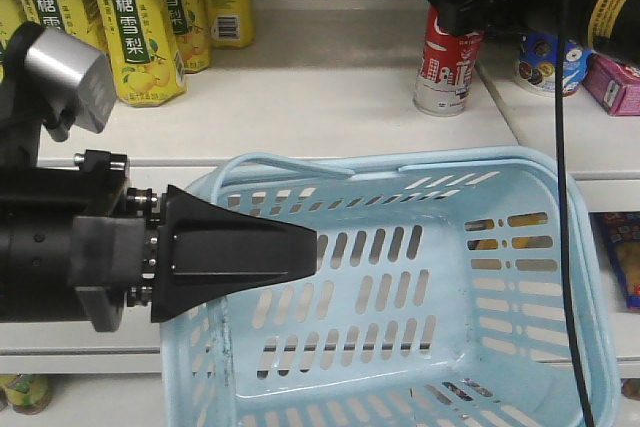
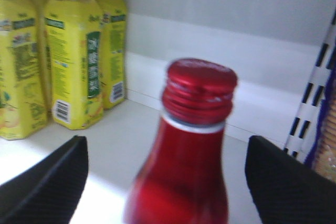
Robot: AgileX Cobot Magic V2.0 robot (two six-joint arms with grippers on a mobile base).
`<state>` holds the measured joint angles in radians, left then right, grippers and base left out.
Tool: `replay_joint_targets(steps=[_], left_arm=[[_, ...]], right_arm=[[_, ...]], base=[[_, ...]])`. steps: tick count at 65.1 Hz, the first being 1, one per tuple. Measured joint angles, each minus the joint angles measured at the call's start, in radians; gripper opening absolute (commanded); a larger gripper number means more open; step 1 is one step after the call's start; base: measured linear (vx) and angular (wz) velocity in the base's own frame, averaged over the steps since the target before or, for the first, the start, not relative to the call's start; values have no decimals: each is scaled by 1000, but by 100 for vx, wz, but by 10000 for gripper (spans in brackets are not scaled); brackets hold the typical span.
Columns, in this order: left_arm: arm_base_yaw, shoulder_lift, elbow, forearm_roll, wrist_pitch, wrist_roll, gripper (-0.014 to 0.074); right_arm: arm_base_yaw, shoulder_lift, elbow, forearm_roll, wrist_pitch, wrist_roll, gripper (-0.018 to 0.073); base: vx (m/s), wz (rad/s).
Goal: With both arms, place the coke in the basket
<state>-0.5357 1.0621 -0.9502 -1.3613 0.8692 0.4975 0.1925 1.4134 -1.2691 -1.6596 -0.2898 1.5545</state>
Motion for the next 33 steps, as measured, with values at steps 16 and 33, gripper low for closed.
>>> replay_joint_targets(steps=[16,33], left_arm=[[0,0,0,0,0,0,-6],[0,0,0,0,0,0,-6]], right_arm=[[0,3,-32,23,12,-3,196],[0,-9,-35,11,-35,-2,-6]], base=[[0,0],[0,0]])
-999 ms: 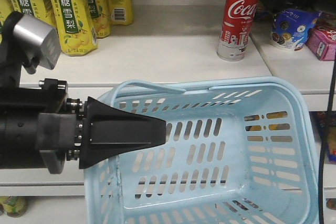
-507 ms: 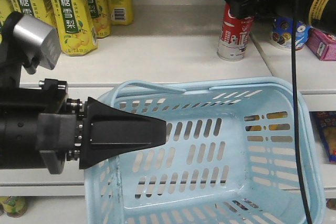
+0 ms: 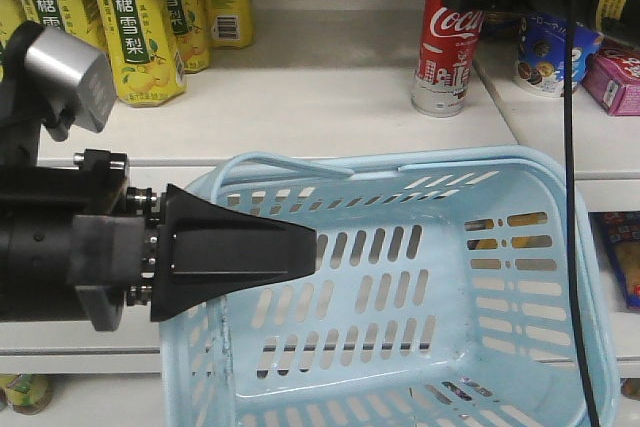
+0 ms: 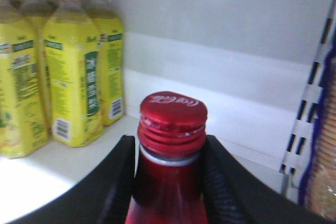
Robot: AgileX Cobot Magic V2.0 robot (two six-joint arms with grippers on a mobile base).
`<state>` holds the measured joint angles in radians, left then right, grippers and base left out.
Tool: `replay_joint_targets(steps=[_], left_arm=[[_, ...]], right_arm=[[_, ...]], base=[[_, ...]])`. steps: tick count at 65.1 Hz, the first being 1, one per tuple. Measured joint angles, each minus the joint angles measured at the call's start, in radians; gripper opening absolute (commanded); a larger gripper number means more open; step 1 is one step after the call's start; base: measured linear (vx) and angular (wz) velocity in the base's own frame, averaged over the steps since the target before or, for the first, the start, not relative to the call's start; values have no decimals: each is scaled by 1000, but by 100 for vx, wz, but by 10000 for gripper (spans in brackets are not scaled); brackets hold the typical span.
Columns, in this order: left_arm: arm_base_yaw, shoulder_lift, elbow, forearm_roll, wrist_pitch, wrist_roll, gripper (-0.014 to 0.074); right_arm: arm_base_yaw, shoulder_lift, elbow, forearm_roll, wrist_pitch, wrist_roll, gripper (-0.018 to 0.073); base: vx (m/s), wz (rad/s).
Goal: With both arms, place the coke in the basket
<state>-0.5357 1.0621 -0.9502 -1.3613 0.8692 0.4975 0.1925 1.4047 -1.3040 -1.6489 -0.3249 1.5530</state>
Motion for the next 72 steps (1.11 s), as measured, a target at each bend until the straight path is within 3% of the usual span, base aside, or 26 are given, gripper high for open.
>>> replay_joint_targets(steps=[14,43,65,72], left_arm=[[0,0,0,0,0,0,-6],[0,0,0,0,0,0,-6],[0,0,0,0,0,0,-6],[0,0,0,0,0,0,-6]], right_arm=[[0,-93,8,-131,-174,111,-5],[0,-385,7,-131,-410,195,-5],[0,-548,5,-131,-684,369,-3],[0,-548,74,-131,-685,380,-3]], base=[[0,0],[0,0],[0,0],[0,0]])
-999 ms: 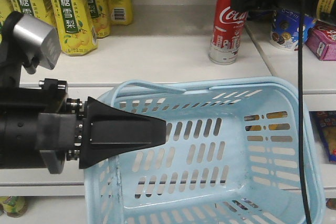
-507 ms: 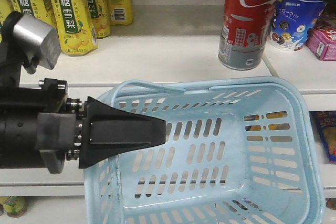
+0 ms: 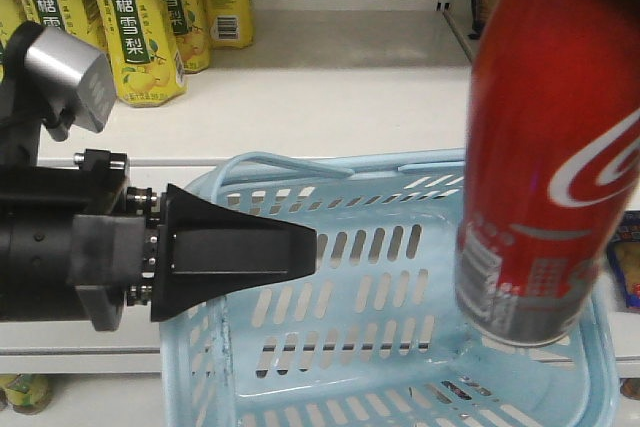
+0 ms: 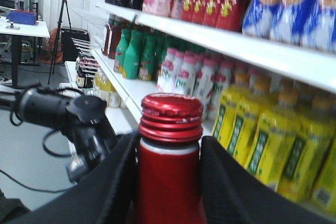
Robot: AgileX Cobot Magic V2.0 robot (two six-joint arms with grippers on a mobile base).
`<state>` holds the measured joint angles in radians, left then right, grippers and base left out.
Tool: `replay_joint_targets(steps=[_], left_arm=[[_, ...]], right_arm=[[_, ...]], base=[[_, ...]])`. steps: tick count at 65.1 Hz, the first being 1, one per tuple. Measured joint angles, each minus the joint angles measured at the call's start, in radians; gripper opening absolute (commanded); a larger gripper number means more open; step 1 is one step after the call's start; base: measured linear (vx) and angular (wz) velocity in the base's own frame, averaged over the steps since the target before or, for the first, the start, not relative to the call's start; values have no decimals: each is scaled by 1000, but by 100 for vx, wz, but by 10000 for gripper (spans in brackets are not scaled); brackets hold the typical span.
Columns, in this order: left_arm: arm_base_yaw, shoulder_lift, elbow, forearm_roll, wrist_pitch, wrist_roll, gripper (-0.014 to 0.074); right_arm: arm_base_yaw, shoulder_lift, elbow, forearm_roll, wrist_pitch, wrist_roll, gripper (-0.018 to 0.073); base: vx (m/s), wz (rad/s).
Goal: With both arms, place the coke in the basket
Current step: 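Lift the bottle and lower it into the basket with the right gripper, then open the right gripper to release the bottle into the basket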
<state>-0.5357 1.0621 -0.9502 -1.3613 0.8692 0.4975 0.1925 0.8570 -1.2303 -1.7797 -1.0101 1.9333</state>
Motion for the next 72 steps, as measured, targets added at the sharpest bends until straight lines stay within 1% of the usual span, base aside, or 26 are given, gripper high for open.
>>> replay_joint_targets(steps=[18,31,39,45,50,59,64,71,72], left_arm=[[0,0,0,0,0,0,-6],[0,0,0,0,0,0,-6],[0,0,0,0,0,0,-6],[0,0,0,0,0,0,-6],[0,0,0,0,0,0,-6],[0,0,0,0,0,0,-6],[0,0,0,0,0,0,-6],[0,0,2,15,4,-1,-6],[0,1,5,39,5,3,-6]], right_arm=[[0,16,293,-1,108,-23,-3],[0,20,384,-1,138,-24,5],[0,20,408,-1,138,-24,42],[0,20,410,-1,138,-24,109],[0,20,410,-1,138,-24,186],[0,20,410,-1,138,-24,368],[0,20,411,-1,153,-24,455],[0,17,411,-1,184,-24,510],[0,17,411,-1,189,-24,511]], base=[[0,0],[0,0],[0,0],[0,0],[0,0],[0,0],[0,0],[0,0],[0,0]])
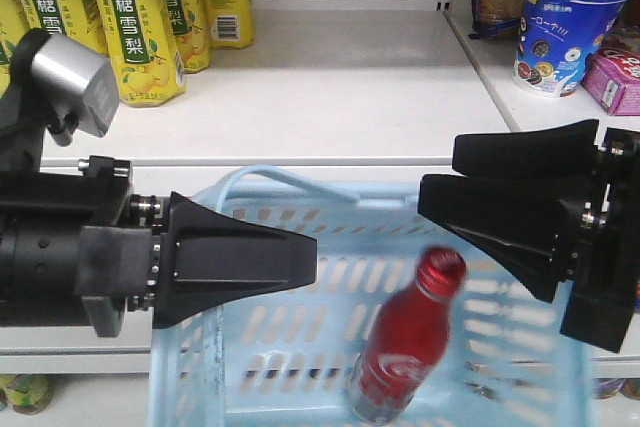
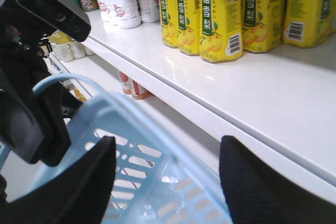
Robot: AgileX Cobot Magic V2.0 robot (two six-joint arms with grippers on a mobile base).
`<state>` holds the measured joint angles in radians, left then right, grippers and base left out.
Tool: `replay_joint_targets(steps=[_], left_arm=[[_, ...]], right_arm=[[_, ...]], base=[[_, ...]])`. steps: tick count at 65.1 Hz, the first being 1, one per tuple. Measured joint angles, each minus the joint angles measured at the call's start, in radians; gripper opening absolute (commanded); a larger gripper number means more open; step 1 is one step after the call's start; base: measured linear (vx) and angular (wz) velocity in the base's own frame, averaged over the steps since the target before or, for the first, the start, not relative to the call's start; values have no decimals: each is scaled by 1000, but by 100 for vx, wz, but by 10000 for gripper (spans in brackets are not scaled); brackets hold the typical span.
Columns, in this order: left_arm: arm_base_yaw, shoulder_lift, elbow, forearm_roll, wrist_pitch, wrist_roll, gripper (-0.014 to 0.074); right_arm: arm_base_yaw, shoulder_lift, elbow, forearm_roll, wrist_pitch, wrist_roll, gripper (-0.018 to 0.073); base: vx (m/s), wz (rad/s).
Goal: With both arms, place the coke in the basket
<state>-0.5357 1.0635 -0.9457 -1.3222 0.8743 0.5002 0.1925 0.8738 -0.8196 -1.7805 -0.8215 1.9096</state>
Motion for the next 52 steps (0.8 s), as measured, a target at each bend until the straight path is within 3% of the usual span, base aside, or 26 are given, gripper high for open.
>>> replay_joint_targets(steps=[7,13,17,27,39,52], left_arm=[[2,1,6,21,-14,4,-6],[3,1,6,22,-12,10,-6],[3,1,6,15,-5,9,-6],[3,1,6,11,13,8,-6],[3,1,6,12,0,10,-6],[3,1,6,12,-6,10,-6]], right_arm=[[0,-6,-1,0,42,1,493],[0,-29,-1,0,86,3,406],[0,-60,-1,0,129,3,319],[0,-175,-1,0,242,4,-17],[0,-317,45,8,273,1,-5],[0,-502,348,9,412,2,-5]], base=[[0,0],[0,0],[0,0],[0,0],[0,0],[0,0]])
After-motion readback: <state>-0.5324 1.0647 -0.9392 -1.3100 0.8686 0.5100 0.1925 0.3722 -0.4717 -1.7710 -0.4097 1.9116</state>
